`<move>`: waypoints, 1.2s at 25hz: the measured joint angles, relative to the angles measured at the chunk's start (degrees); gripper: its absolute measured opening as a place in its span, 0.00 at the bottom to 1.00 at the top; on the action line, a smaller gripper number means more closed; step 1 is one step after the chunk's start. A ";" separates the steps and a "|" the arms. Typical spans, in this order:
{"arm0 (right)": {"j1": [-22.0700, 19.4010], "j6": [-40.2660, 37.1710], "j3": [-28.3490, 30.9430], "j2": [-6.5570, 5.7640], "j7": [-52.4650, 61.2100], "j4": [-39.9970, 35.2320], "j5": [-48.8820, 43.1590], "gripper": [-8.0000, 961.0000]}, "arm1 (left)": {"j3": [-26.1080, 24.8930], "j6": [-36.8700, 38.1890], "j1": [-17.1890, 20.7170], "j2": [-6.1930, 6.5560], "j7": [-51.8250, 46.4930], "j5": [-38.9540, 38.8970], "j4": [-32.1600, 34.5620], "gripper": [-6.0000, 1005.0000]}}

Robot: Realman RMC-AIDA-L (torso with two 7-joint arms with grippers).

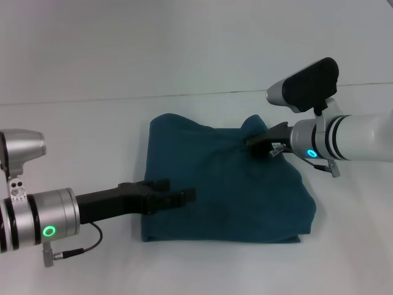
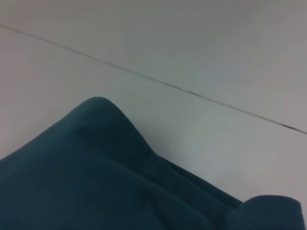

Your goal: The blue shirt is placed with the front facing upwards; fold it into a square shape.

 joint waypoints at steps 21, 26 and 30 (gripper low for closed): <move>-7.59 -1.73 0.50 -0.23 0.81 -12.87 3.92 0.01 | -0.87 0.07 0.16 0.00 -0.14 -0.16 0.09 0.93; -10.76 -3.71 0.98 -0.37 0.74 -15.18 6.43 0.01 | -1.99 0.53 0.49 0.01 -0.16 -0.18 0.10 0.94; -13.64 -9.29 4.10 -0.66 0.30 -17.66 8.36 0.01 | -2.49 1.33 0.79 0.08 -0.18 -0.26 0.17 0.94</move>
